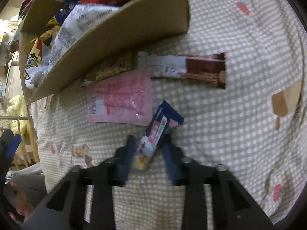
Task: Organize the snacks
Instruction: 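Grasp the small blue-white bar with the right tool, then grasp the pink packet with the left tool while the right tool holds the blue-white bar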
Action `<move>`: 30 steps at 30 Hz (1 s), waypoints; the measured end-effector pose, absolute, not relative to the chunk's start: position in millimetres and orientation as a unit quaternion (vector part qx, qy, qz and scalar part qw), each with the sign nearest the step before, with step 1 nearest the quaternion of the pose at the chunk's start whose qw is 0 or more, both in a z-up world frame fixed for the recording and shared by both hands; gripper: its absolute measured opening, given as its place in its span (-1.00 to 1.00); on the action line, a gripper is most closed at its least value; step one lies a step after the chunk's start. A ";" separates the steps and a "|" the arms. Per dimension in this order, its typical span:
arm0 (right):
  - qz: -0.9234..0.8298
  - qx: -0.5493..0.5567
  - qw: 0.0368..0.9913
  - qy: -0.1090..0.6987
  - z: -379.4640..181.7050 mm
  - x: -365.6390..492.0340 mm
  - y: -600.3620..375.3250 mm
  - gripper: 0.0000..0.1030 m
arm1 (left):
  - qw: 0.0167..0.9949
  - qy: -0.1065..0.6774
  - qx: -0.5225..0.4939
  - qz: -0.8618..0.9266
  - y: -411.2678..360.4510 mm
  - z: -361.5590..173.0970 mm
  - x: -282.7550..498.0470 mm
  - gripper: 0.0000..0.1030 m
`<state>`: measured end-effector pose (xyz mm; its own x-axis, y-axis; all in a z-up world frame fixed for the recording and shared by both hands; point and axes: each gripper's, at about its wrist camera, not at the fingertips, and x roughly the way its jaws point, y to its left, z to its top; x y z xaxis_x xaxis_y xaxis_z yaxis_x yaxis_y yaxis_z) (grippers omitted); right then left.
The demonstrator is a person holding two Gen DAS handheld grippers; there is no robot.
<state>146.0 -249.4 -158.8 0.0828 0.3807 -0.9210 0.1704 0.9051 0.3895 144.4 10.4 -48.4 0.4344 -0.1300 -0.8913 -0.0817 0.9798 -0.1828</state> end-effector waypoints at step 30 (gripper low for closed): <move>0.084 0.360 0.772 0.516 -68.5 110.8 -363.8 -0.64 | 0.785 0.613 0.010 -0.089 -148.8 -163.6 209.4 0.81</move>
